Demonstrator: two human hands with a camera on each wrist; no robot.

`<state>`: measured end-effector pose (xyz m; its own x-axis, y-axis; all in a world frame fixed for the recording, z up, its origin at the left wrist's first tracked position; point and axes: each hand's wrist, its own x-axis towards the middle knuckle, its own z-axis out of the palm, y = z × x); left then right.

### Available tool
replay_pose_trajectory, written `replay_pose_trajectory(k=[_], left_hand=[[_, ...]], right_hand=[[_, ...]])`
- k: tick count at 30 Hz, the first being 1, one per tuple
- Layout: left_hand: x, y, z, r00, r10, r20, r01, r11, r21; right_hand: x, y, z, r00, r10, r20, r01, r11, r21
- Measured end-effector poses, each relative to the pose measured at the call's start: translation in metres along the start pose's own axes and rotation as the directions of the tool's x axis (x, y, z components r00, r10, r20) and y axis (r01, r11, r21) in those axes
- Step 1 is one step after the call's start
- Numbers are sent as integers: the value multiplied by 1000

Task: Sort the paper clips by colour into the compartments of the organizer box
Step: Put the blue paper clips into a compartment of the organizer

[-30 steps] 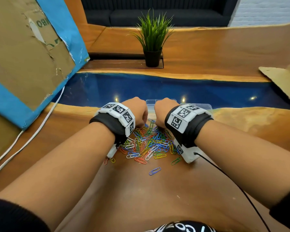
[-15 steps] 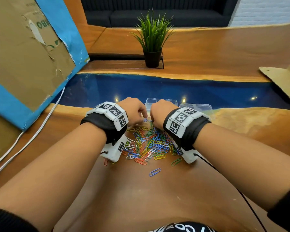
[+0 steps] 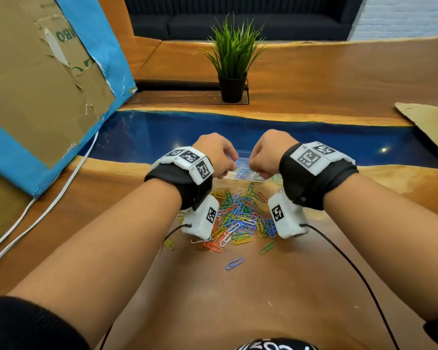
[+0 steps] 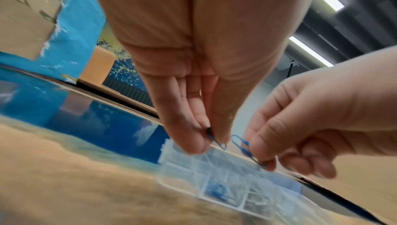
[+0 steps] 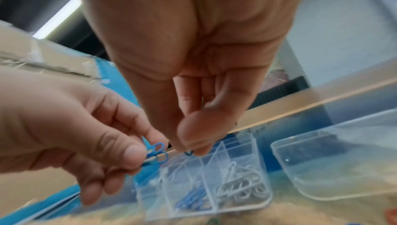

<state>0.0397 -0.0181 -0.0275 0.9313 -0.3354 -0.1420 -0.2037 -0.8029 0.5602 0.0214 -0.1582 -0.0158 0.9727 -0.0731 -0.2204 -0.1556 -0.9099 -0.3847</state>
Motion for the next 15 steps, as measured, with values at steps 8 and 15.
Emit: replay_pose_trajectory(k=[8,15], left_hand=[[18,15,17,998,-35,-43,37,999,37],[15,10,9,999,-10,-50,12,999,36]], right_hand=[[11,10,3,997,53,62,-67,966,251],[6,14,7,1000,-10,0,10,999,36]])
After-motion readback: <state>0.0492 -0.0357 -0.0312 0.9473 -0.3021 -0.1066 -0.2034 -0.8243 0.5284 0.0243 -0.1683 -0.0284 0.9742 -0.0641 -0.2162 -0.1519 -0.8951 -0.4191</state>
